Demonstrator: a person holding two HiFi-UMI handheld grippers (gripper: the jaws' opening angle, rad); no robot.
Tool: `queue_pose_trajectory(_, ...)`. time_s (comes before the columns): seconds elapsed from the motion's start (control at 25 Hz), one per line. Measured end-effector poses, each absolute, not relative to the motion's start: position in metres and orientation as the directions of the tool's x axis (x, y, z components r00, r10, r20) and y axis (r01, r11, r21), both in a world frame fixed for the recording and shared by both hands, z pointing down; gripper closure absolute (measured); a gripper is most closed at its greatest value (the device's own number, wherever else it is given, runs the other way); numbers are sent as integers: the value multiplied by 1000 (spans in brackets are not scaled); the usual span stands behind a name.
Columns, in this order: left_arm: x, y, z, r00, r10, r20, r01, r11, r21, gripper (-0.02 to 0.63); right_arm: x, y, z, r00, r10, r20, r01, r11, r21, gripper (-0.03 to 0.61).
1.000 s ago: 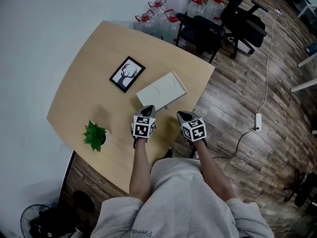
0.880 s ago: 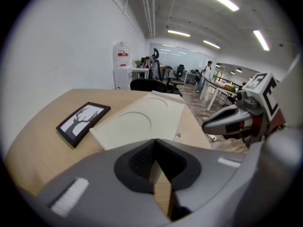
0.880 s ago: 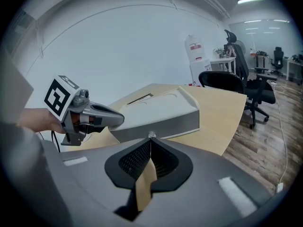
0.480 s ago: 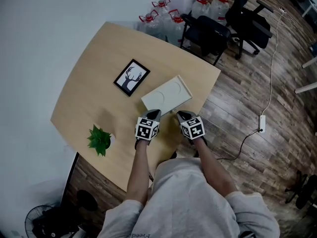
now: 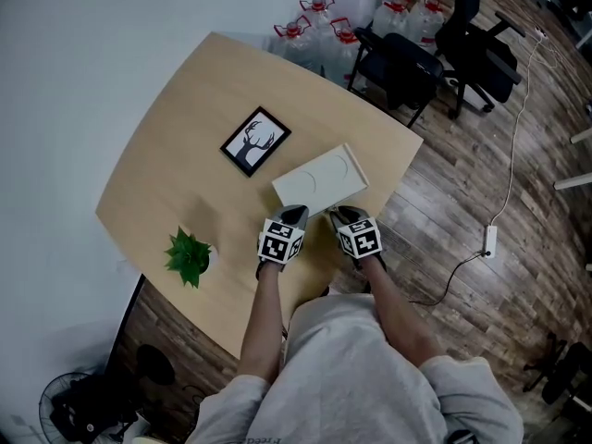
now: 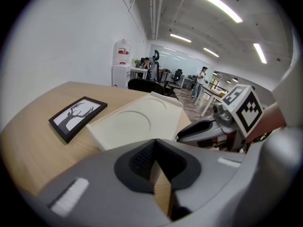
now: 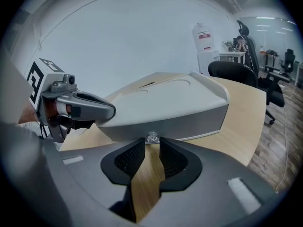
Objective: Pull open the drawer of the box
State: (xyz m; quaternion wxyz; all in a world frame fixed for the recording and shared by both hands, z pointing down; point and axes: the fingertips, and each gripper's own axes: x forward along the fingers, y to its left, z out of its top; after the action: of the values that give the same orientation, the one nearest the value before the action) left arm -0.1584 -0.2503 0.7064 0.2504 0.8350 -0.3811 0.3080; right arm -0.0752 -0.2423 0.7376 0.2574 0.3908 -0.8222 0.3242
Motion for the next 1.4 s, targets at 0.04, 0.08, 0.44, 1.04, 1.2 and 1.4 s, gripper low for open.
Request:
queue_pose_trajectory(0.04, -159, -250, 706, 520, -483, 705, -791, -583, 184, 561, -76, -243, 738, -561, -475, 678, -810, 485, -330, 505)
queue_pose_trajectory(0.08, -158, -250, 706, 520, -484, 704, -792, -582, 185, 561, -76, -244, 739, -560, -474, 680, -810, 486, -328, 505)
queue_pose_trajectory(0.44, -157, -250, 704, 531, -492, 690, -792, -577, 199, 561, -77, -250, 742, -527, -493, 693, -829, 477, -291, 506)
queue_pose_trajectory(1.04, -158, -250, 705, 534, -496, 685, -796, -567, 210, 561, -76, -245, 742, -520, -485, 703, -831, 477, -285, 506)
queue_pose_trajectory(1.2, -159, -251, 705, 532, -499, 684, -798, -566, 207, 561, -74, -241, 742, -518, -486, 704, -832, 478, -282, 506)
queue_pose_trajectory(1.4, -156, -250, 704, 539, -499, 679, -794, -570, 212, 561, -70, -235, 741, -509, -486, 710, -837, 472, -277, 506)
